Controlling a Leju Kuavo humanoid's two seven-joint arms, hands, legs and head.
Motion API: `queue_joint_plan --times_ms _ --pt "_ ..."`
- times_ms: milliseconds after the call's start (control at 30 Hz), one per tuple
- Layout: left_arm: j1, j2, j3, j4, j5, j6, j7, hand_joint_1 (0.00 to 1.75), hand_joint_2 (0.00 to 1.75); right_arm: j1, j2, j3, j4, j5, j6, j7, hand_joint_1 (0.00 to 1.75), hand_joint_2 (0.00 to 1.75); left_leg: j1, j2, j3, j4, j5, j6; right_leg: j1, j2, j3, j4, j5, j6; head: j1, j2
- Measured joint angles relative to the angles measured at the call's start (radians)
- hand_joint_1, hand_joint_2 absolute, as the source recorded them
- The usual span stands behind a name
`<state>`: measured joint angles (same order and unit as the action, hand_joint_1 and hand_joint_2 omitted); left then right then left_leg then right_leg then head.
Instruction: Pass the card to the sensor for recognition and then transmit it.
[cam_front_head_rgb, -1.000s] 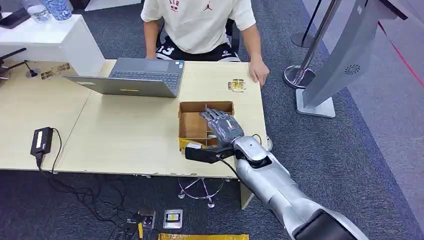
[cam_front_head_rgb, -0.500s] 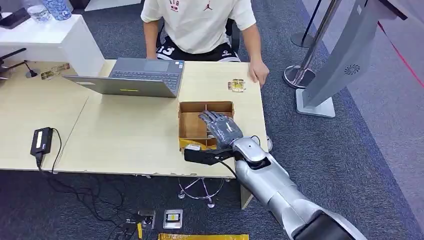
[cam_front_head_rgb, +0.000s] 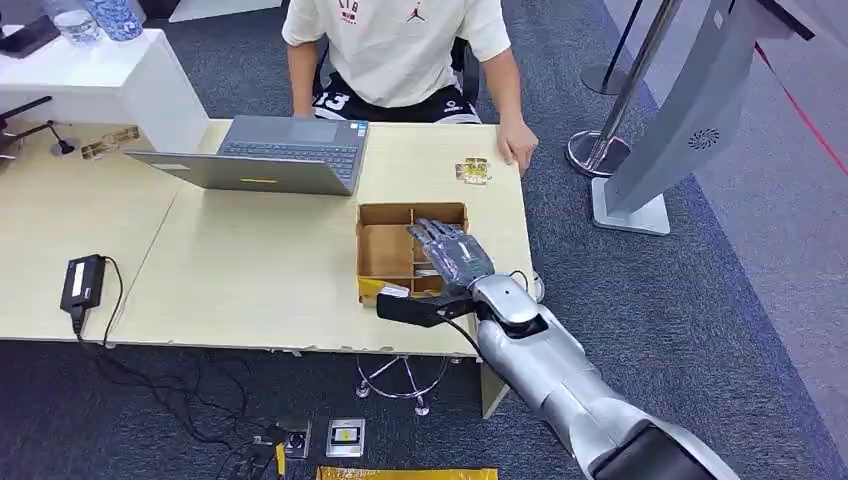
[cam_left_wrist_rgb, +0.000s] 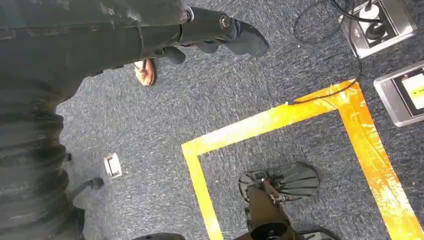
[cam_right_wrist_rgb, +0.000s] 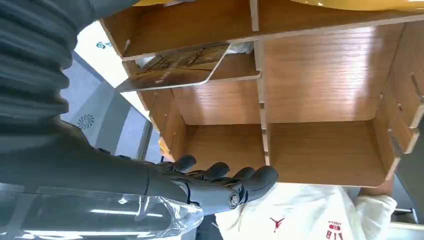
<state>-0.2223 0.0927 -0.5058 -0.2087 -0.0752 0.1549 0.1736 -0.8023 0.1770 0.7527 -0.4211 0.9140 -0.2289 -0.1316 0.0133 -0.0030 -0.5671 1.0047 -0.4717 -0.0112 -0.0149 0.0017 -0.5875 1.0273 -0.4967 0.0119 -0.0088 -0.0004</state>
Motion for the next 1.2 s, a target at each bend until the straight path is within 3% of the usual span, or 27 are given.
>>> queue_joint_plan --times_ms 133,267,467,500,533,567,600,633,1200 --pt "-0.001 0.0 0.0 0.0 -0.005 -0.003 0.001 0.0 1.75 0.0 -0.006 0.0 0.0 0.0 -0.003 0.004 0.02 1.75 0.0 0.0 0.0 0.0 0.0 0.0 0.0 0.0 0.0 0.0 0.0 0.0 0.0 0.0" --pt "-0.006 -0.001 0.0 0.0 -0.008 -0.006 0.002 0.0 1.75 0.0 -0.013 0.0 0.0 0.0 -0.004 0.004 0.16 1.75 0.0 0.0 0.0 0.0 0.0 0.0 0.0 0.0 0.0 0.0 0.0 0.0 0.0 0.0" --pt "-0.009 -0.001 -0.001 0.0 -0.01 -0.006 0.005 0.0 1.75 0.001 -0.022 0.0 0.0 0.0 -0.004 0.004 0.72 1.75 0.0 0.0 0.0 0.0 0.0 0.0 0.0 0.0 0.0 0.0 0.0 0.0 0.0 0.0" --pt "-0.01 -0.001 -0.001 0.0 -0.01 -0.005 0.005 0.0 1.75 0.001 -0.023 0.0 0.0 0.0 -0.004 0.004 0.87 1.75 0.0 0.0 0.0 0.0 0.0 0.0 0.0 0.0 0.0 0.0 0.0 0.0 0.0 0.0" --pt "-0.01 -0.001 -0.001 0.0 -0.01 -0.005 0.005 0.0 1.75 0.001 -0.023 0.0 0.0 0.0 -0.004 0.004 0.87 1.75 0.0 0.0 0.0 0.0 0.0 0.0 0.0 0.0 0.0 0.0 0.0 0.0 0.0 0.0" --pt "-0.01 -0.001 -0.001 0.0 -0.01 -0.005 0.005 0.0 1.75 0.001 -0.023 0.0 0.0 0.0 -0.004 0.004 1.03 1.75 0.0 0.0 0.0 0.0 0.0 0.0 0.0 0.0 0.0 0.0 0.0 0.0 0.0 0.0" --pt "-0.01 -0.001 -0.001 0.0 -0.01 -0.005 0.005 0.0 1.75 0.001 -0.023 0.0 0.0 0.0 -0.004 0.004 1.34 1.75 0.0 0.0 0.0 0.0 0.0 0.0 0.0 0.0 0.0 0.0 0.0 0.0 0.0 0.0" --pt "-0.01 -0.001 -0.001 0.0 -0.01 -0.005 0.005 0.0 1.75 0.001 -0.023 0.0 0.0 0.0 -0.003 0.004 1.54 1.75 0.0 0.0 0.0 0.0 0.0 0.0 0.0 0.0 0.0 0.0 0.0 0.0 0.0 0.0" --pt "-0.01 -0.001 -0.001 0.0 -0.01 -0.005 0.005 0.0 1.75 0.002 -0.024 0.0 0.0 0.0 0.013 0.008 1.55 1.75 0.0 0.0 0.0 0.0 0.0 0.0 0.0 0.0 0.0 0.0 0.0 0.0 0.0 0.0"
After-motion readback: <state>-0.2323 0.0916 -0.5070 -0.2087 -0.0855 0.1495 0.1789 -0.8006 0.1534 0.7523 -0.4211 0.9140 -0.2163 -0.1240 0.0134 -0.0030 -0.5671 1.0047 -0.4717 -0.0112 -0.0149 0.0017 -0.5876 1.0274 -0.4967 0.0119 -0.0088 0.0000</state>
